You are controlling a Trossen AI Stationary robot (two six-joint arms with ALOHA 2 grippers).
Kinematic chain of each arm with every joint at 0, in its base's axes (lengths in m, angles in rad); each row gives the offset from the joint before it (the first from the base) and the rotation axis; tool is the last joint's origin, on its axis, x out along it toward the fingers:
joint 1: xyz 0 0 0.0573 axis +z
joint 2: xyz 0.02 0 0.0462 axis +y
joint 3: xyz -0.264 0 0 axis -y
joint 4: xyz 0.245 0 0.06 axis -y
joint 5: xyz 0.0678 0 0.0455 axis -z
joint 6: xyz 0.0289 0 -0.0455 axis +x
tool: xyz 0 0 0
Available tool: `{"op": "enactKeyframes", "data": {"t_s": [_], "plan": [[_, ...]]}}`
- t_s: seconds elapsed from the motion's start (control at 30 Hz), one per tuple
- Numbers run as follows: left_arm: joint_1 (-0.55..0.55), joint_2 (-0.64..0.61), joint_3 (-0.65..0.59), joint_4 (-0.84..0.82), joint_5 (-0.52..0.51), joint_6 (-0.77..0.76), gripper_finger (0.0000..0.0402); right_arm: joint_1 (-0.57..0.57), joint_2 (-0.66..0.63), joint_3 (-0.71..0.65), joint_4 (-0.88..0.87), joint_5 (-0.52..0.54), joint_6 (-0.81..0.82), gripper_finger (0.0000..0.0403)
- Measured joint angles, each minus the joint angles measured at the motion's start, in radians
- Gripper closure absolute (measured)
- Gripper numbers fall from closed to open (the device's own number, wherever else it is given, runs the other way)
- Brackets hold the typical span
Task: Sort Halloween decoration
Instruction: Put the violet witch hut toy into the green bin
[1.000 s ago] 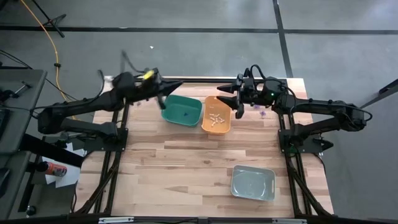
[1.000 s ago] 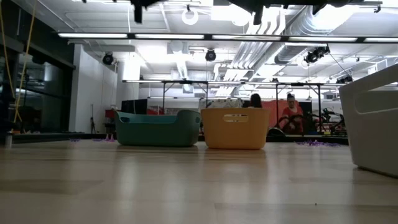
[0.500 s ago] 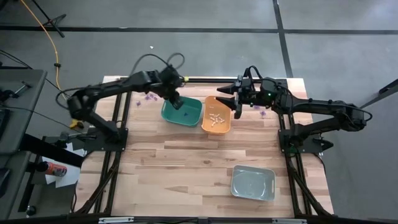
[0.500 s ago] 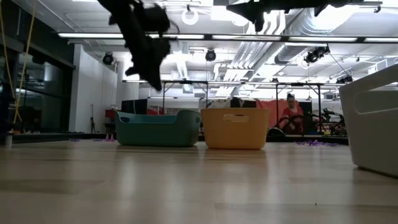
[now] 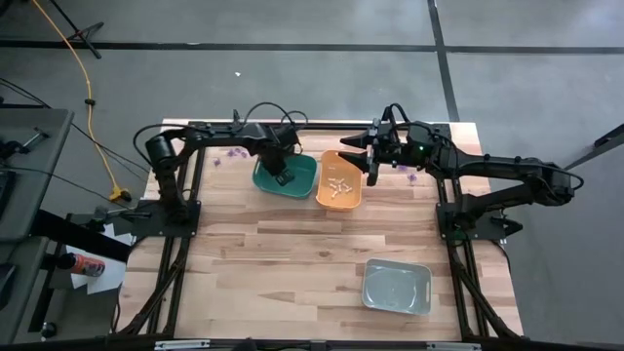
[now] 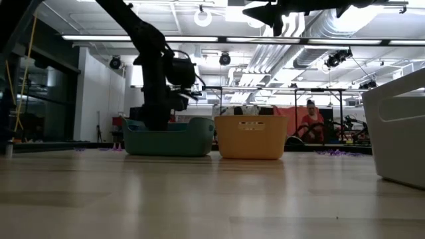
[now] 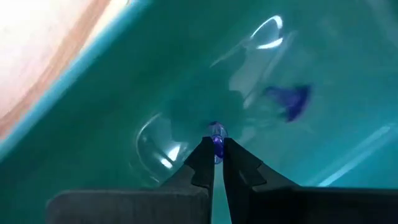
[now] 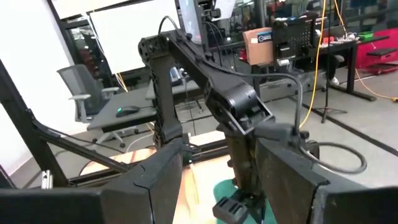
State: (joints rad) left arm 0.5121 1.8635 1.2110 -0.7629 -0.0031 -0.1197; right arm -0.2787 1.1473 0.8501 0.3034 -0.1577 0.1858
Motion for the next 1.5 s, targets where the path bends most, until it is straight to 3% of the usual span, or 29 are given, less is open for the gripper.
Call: {"op": "enactKeyframes", "data": {"t_s": [0.23, 0.5, 0.8, 1.17, 1.3, 1.4, 1.5], "plan": [[0.0, 0.012, 0.0, 0.004, -0.071, 0.009, 0.0392, 0.0, 0.0, 0.0, -0.019, 0.0, -0.002, 0.0204], [0.018, 0.012, 0.0, 0.0, -0.076, -0.001, 0.039, 0.0, 0.0, 0.0, -0.019, 0.0, -0.003, 0.0204], [0.052, 0.002, 0.0, -0.036, -0.004, -0.036, 0.0335, 0.0, 0.0, 0.0, -0.018, -0.001, -0.003, 0.0204], [0.064, -0.194, 0.083, -0.088, 0.068, -0.035, 0.0288, 0.0, 0.0, 0.0, -0.015, -0.001, -0.005, 0.0204], [0.045, -0.359, 0.089, 0.079, 0.101, 0.003, 0.029, 0.0, 0.0, 0.0, -0.014, -0.002, -0.01, 0.0204], [-0.005, -0.494, 0.048, 0.311, 0.11, 0.046, 0.0296, 0.0, 0.0, 0.0, -0.006, -0.002, -0.011, 0.0204], [-0.053, -0.597, -0.032, 0.542, 0.181, 0.077, 0.0301, 0.0, 0.0, 0.0, 0.003, -0.002, -0.011, 0.0204]]}}
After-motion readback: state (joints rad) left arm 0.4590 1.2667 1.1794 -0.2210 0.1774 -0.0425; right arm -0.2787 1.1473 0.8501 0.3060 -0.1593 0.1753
